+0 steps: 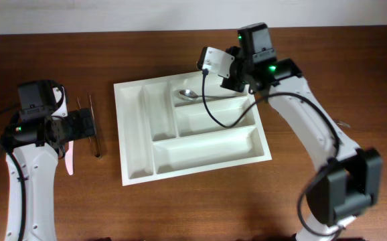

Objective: Pack container
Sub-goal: 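Place the large spoon in the top compartment and release it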

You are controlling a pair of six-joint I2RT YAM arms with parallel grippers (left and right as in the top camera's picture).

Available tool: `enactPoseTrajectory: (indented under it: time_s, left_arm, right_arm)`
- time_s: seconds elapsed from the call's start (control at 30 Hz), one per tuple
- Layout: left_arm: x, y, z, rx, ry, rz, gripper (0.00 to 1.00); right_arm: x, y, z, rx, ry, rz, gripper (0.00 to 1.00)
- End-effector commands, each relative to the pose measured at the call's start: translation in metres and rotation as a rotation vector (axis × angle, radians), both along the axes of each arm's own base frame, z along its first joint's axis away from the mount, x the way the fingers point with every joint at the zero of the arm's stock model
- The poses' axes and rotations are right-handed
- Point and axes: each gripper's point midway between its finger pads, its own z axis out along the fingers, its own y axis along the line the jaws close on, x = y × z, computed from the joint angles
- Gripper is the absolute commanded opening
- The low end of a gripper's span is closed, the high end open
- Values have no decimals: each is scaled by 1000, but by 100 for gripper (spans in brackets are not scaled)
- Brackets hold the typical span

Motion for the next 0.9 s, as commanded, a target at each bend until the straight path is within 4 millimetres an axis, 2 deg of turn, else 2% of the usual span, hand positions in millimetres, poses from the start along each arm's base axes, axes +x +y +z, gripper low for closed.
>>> enactPoseTrajectory:
  time_s: [0.0,0.13,0.23,0.27,0.33,0.37,0.47,0.6,0.67,0.73,0.77,0.87]
  left_arm:
    - [3,5,7,23,-12,-1,99]
    - [3,5,7,23,-11,-1,99]
    - [3,5,7,23,-11,-1,99]
    - [3,5,7,23,-11,-1,99]
    - [3,5,7,23,-11,-1,99]
    - [3,5,7,23,-11,-1,99]
    - [3,5,7,23,-12,-1,99]
    - [3,5,7,23,-12,-1,99]
    - [3,5,7,23,-12,-1,99]
    - [3,5,7,23,-11,-1,99]
    - [3,5,7,23,-11,-1,99]
    - [3,5,7,23,-11,-1,99]
  right_arm:
    - [11,9,-33,-23,20,51,4]
    - [19,13,-72,-38,66,54,4]
    - [20,16,-92,-46,96,57,5]
    - [19,17,-96,-47,100,59,12]
    - [20,20,-97,-35,107,47,42]
    - [21,22,-94,-14,109,18,49]
    - [29,21,-71,55,103,-94,51]
    - [39,1,-13,226,106,-383,52]
    - [35,-16,18,322,139,-529,63]
    - [23,-40,46,395,181,-651,71]
    - [17,-56,56,419,199,-708,72]
    - [3,-109,72,486,248,-893,72]
